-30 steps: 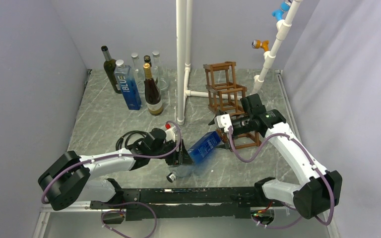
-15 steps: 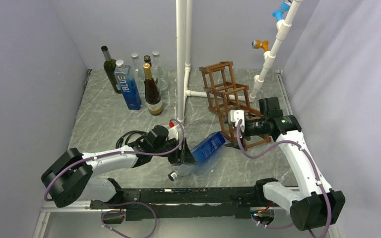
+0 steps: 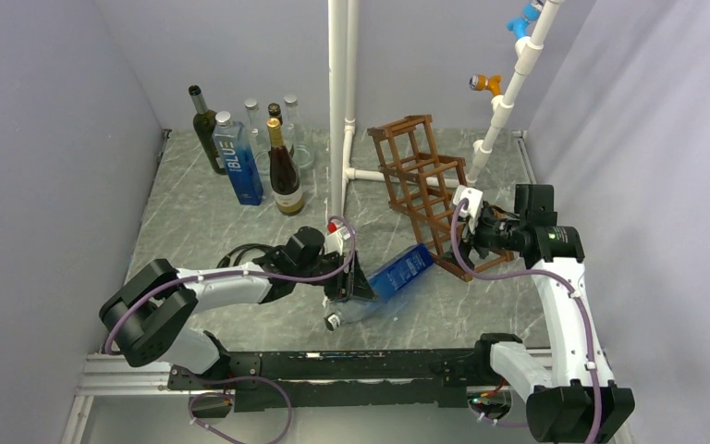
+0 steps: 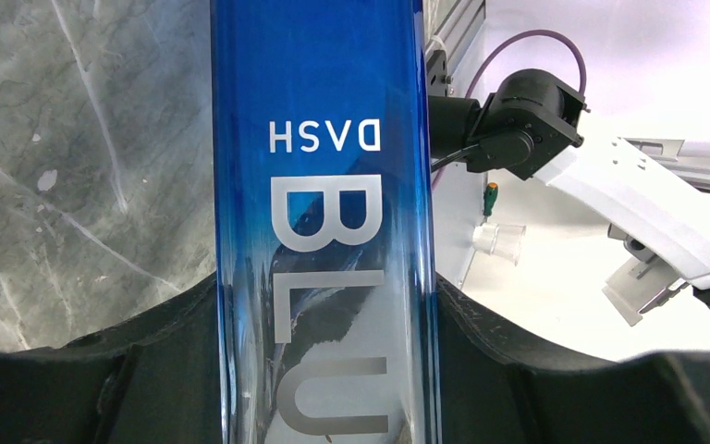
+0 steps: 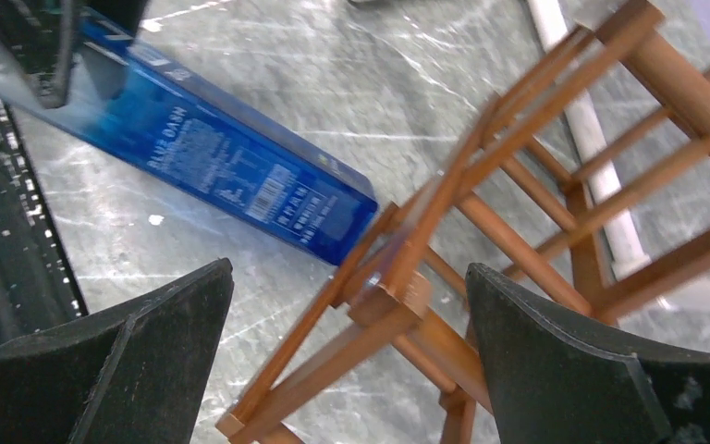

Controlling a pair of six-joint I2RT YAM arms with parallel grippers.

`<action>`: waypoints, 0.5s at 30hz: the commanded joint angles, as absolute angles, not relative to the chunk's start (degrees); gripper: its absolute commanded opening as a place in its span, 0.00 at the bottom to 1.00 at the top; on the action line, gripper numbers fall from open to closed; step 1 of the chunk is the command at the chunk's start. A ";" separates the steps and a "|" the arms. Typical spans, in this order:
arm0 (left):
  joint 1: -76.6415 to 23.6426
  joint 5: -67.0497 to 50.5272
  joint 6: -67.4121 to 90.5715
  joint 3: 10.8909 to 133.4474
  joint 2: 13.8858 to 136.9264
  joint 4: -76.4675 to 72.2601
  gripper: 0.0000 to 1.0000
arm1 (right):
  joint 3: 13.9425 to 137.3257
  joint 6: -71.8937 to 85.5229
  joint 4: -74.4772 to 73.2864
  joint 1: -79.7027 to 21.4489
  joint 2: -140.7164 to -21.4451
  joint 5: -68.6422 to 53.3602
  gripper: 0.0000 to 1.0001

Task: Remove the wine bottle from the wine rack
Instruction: Pick up the wine bottle from the wine rack.

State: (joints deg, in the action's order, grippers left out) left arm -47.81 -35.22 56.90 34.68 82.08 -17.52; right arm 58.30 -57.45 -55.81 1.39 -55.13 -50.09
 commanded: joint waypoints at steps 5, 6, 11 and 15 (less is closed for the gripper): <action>-47.80 -40.47 55.41 39.47 78.48 -29.09 0.00 | 63.32 -48.23 -49.88 2.99 -54.78 -40.96 1.00; -47.77 -40.46 54.90 39.49 77.96 -28.04 0.00 | 64.03 -49.62 -51.18 2.99 -54.95 -42.20 1.00; -47.57 -40.43 53.88 38.67 76.03 -25.06 0.00 | 68.34 -63.40 -62.29 2.90 -56.21 -53.27 1.00; -47.48 -40.67 54.11 38.42 75.76 -25.75 0.00 | 69.64 -70.81 -69.59 2.69 -57.36 -61.37 1.00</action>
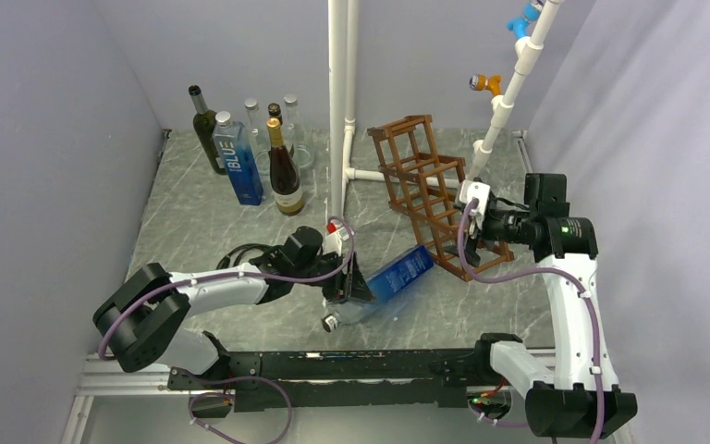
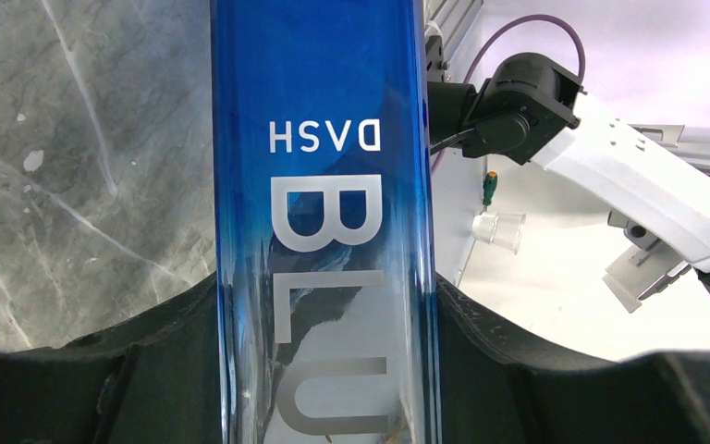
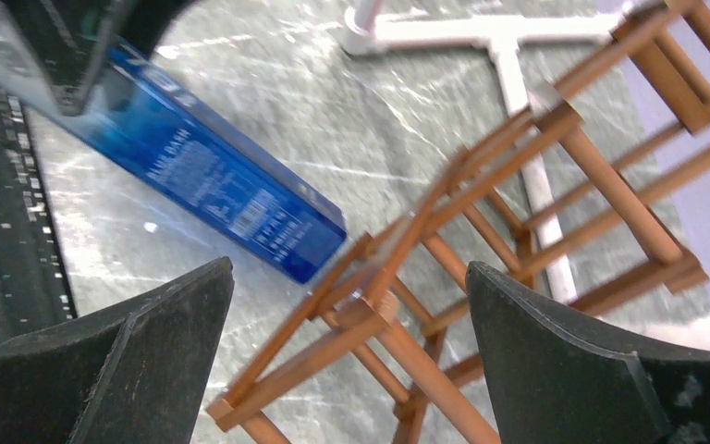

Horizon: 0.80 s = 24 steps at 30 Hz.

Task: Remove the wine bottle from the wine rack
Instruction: Pick up the wine bottle from the wine rack.

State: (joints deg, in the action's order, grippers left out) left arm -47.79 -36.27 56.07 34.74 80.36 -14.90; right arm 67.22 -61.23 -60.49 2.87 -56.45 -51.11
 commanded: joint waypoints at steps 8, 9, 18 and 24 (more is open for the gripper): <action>-47.32 -40.19 52.11 39.47 73.61 -19.79 0.00 | 64.87 -71.52 -67.89 -6.25 -57.97 -62.43 0.98; -47.22 -40.20 52.01 39.66 73.47 -18.60 0.00 | 64.33 -72.56 -67.48 -7.89 -58.28 -61.80 0.99; -45.31 -43.59 54.45 41.13 72.54 -11.98 0.00 | 65.20 -84.10 -64.23 -22.63 -67.82 -57.00 0.99; -44.53 -45.26 55.59 41.15 72.15 -11.61 0.00 | 62.82 -78.59 -53.53 -30.75 -72.03 -49.76 1.00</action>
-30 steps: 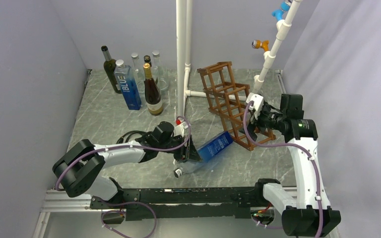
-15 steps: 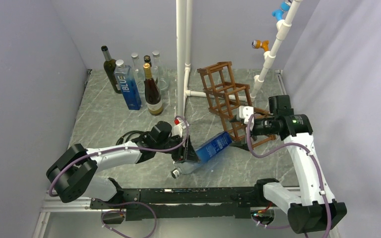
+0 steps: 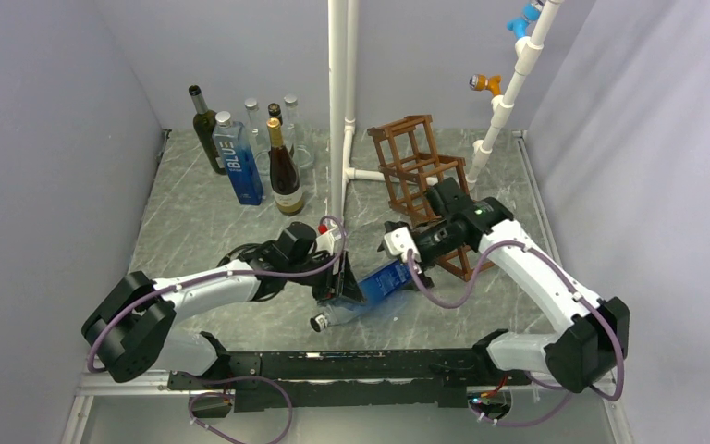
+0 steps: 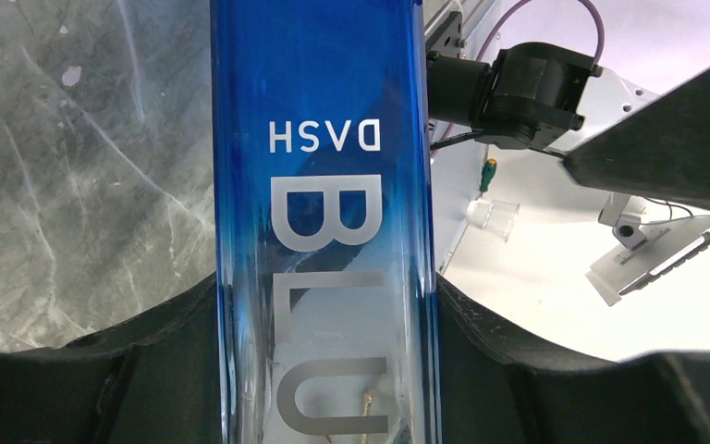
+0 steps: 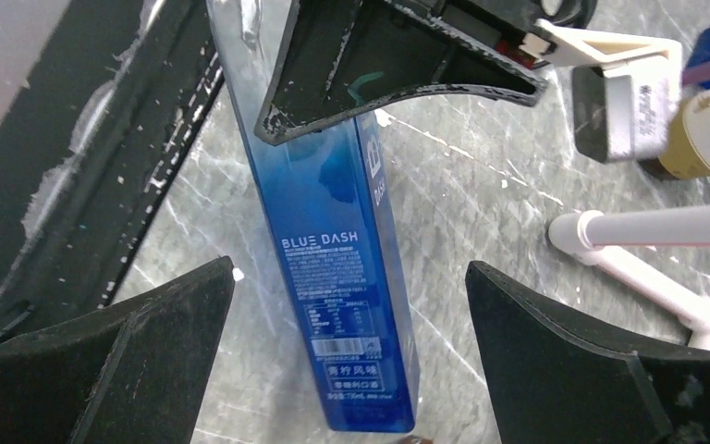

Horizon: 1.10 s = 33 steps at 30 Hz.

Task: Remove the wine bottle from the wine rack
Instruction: Pick up the wine bottle from the wine rack.

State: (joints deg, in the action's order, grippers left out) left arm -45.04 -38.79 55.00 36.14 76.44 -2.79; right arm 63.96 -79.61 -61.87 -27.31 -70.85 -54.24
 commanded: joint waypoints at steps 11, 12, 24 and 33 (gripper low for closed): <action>-43.88 -47.45 58.23 41.66 73.28 -14.76 0.00 | 53.27 -76.14 -44.08 -35.71 -72.97 -46.41 1.00; -43.76 -47.53 58.45 41.66 73.32 -15.06 0.00 | 52.48 -75.80 -43.24 -35.95 -72.94 -46.42 1.00; -43.52 -49.08 62.89 40.94 75.05 -21.45 0.00 | 46.95 -71.82 -33.17 -38.90 -74.16 -44.21 0.96; -43.26 -48.98 62.85 40.79 75.23 -20.99 0.00 | 46.86 -72.37 -32.73 -39.02 -73.71 -44.43 0.64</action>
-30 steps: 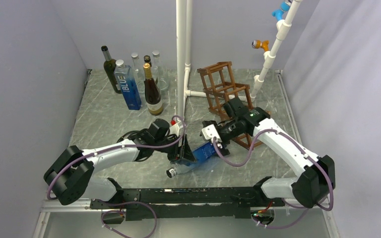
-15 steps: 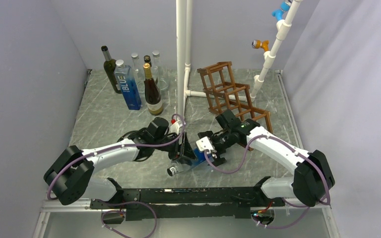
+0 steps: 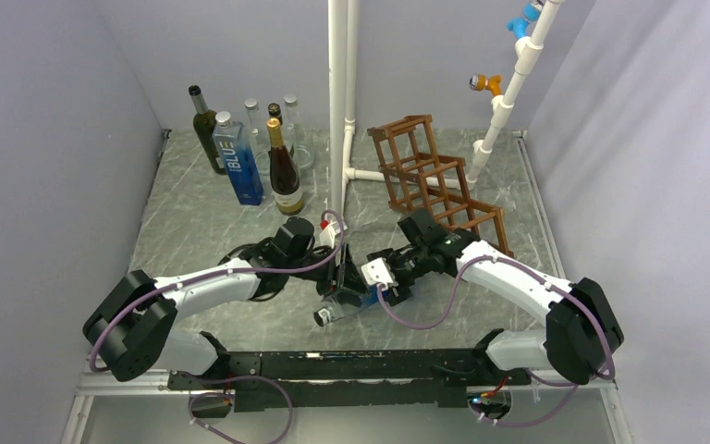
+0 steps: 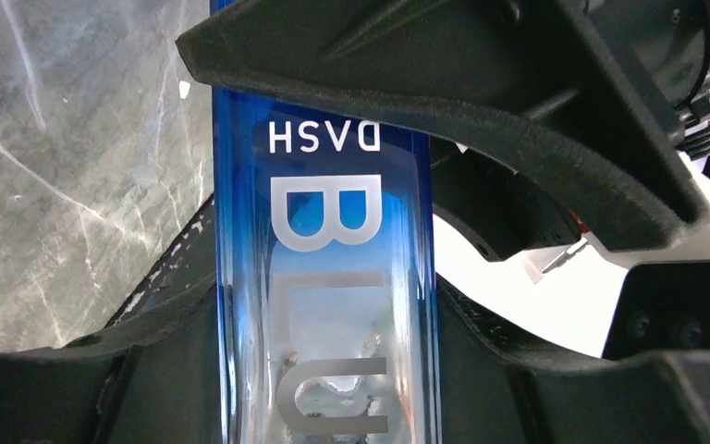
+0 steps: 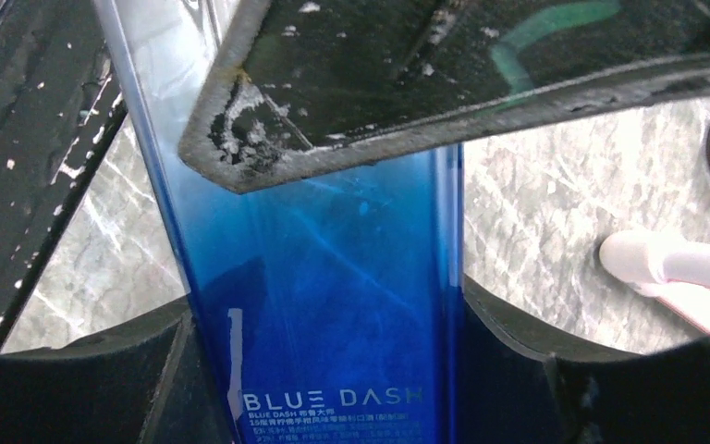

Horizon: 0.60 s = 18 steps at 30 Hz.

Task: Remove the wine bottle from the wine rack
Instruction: Pick up the wine bottle from the wine rack.

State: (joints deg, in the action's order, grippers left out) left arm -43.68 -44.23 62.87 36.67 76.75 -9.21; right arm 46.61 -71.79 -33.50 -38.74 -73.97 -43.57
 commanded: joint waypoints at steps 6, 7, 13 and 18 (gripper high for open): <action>-42.64 -48.06 62.89 39.99 74.96 -20.73 0.05 | 48.29 -73.97 -35.03 -38.93 -74.40 -46.94 0.01; -42.71 -47.75 62.32 40.10 74.72 -19.96 0.11 | 48.33 -74.07 -35.25 -38.93 -74.62 -47.43 0.00; -42.61 -46.74 60.23 40.01 72.82 -16.89 0.38 | 48.38 -75.39 -37.00 -38.62 -74.75 -50.09 0.00; -42.36 -44.14 56.34 40.50 71.13 -11.38 0.65 | 48.49 -75.65 -37.59 -37.70 -74.25 -52.50 0.00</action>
State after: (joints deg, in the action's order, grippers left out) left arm -43.22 -44.80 63.33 36.67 76.23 -7.46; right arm 46.65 -75.02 -33.71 -38.28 -74.78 -45.69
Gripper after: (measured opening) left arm 0.650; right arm 0.660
